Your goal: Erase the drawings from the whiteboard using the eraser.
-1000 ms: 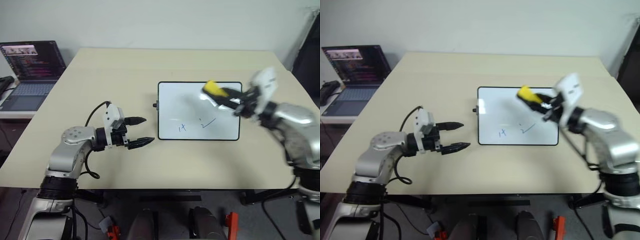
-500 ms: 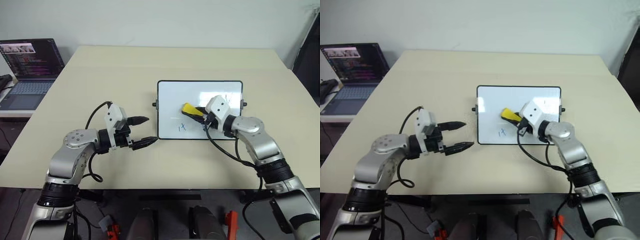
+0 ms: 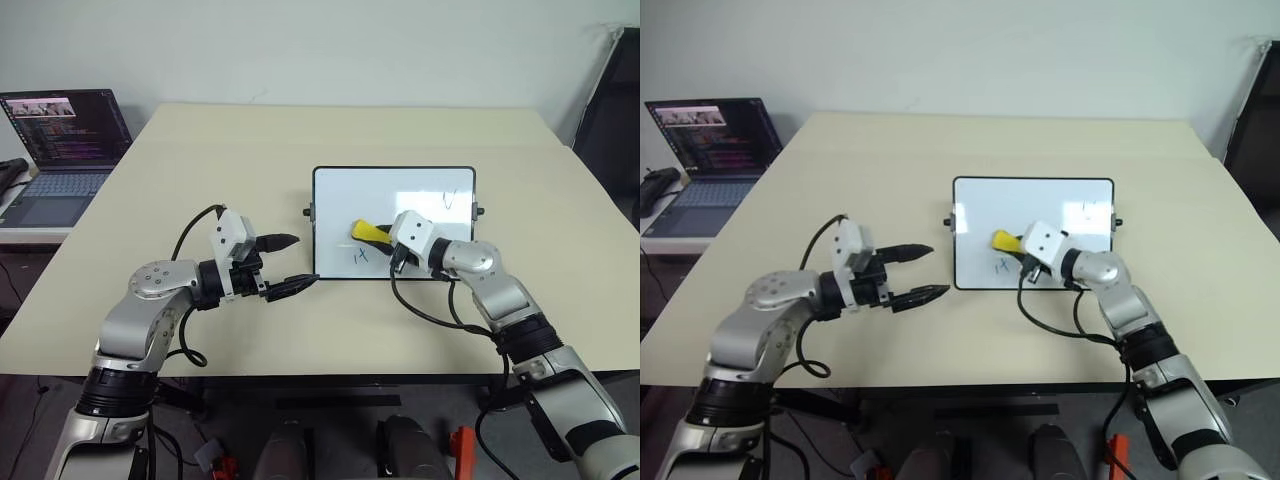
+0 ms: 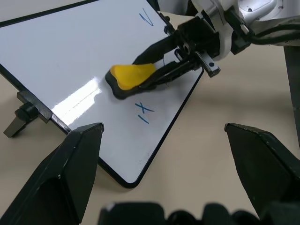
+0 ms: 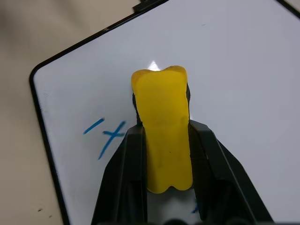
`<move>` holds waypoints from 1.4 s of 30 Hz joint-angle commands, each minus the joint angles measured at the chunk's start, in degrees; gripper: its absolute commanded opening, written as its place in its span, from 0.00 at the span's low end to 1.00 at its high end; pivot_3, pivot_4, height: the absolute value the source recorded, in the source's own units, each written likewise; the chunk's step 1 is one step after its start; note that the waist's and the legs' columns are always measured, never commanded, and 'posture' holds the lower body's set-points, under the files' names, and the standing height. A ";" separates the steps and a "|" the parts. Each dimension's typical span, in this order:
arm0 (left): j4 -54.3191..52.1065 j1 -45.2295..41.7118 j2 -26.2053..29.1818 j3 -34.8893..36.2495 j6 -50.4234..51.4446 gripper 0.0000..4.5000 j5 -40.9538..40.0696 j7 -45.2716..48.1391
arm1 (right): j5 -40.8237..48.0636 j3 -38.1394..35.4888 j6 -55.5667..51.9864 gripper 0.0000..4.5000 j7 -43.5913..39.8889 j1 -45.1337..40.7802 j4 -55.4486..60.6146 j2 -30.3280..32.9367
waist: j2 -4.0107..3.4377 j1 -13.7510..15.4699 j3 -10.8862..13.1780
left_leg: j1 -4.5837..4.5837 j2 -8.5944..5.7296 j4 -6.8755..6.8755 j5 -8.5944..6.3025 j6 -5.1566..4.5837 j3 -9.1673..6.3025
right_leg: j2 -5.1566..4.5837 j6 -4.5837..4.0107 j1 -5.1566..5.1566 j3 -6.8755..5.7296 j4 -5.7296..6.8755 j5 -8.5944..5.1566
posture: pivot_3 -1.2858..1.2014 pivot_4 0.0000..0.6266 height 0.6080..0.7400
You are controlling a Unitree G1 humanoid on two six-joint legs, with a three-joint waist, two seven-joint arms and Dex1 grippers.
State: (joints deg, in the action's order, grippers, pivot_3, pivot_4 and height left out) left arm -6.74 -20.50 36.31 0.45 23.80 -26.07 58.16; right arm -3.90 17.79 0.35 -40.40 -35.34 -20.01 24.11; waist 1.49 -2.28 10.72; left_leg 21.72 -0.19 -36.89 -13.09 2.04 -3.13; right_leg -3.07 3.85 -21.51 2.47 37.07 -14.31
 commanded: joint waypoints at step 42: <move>5.13 -9.82 1.63 2.39 -1.35 1.00 -0.96 5.14 | 20.59 -40.47 -24.44 0.19 -19.67 23.39 27.59 33.96 | -0.07 0.48 -0.02 | 1.94 -0.07 -0.03 -0.06 0.00 0.00 | -0.05 0.26 -1.79 -0.08 -0.08 0.29 | 0.52 0.24 1.00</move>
State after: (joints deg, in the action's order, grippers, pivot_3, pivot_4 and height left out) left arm -1.07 -28.88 37.55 2.03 23.12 -26.66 63.15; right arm 15.95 -20.82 -25.94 -59.91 -11.34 7.91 56.75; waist 1.42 -1.81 10.70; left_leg 23.62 -0.27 -36.93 -13.15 2.03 -3.12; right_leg -3.13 4.16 -23.27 2.40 36.99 -14.03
